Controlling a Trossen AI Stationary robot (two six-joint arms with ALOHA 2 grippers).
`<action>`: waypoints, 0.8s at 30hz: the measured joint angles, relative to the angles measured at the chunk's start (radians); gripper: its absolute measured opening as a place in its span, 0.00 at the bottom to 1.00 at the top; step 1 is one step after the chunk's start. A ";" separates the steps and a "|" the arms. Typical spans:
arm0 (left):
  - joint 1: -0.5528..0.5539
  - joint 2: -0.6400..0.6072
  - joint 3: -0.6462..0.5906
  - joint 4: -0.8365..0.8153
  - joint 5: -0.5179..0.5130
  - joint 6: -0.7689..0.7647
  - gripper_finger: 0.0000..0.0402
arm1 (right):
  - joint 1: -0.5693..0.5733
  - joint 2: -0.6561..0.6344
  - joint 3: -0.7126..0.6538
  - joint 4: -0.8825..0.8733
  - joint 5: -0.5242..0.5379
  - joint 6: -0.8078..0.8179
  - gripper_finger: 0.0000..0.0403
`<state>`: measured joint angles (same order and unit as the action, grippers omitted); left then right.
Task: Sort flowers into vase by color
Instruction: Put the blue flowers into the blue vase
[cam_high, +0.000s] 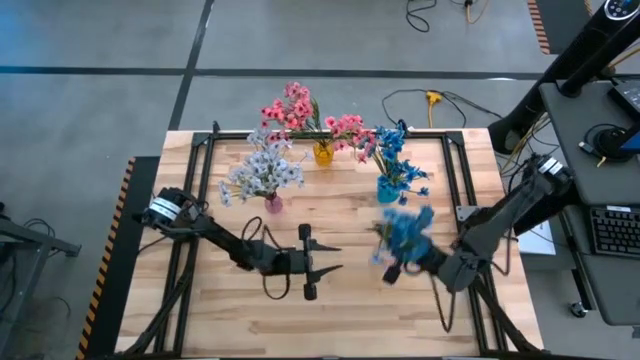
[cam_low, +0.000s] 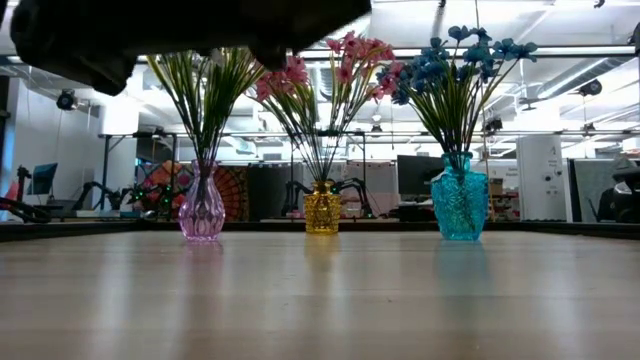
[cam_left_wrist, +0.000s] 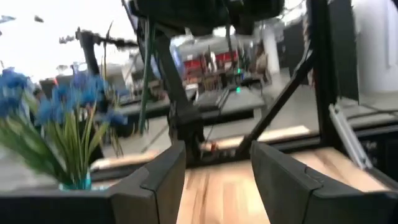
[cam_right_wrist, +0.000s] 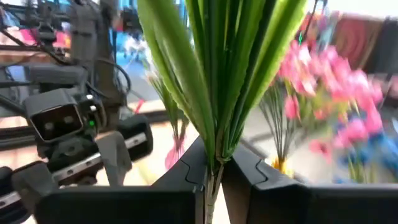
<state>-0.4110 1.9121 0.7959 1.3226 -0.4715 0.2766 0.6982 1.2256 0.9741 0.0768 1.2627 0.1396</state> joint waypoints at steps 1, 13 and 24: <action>0.007 -0.001 0.000 -0.023 0.000 -0.018 0.41 | -0.005 -0.038 0.000 -0.123 -0.019 0.111 0.05; 0.116 -0.013 0.002 -0.182 0.192 -0.206 0.42 | -0.073 -0.108 -0.035 -0.746 0.042 0.781 0.05; 0.156 -0.013 0.002 -0.182 0.194 -0.153 0.42 | -0.238 -0.020 -0.026 -0.722 0.042 0.776 0.05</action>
<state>-0.2555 1.8996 0.7979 1.1404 -0.2771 0.1236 0.4604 1.2057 0.9482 -0.6448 1.3048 0.9161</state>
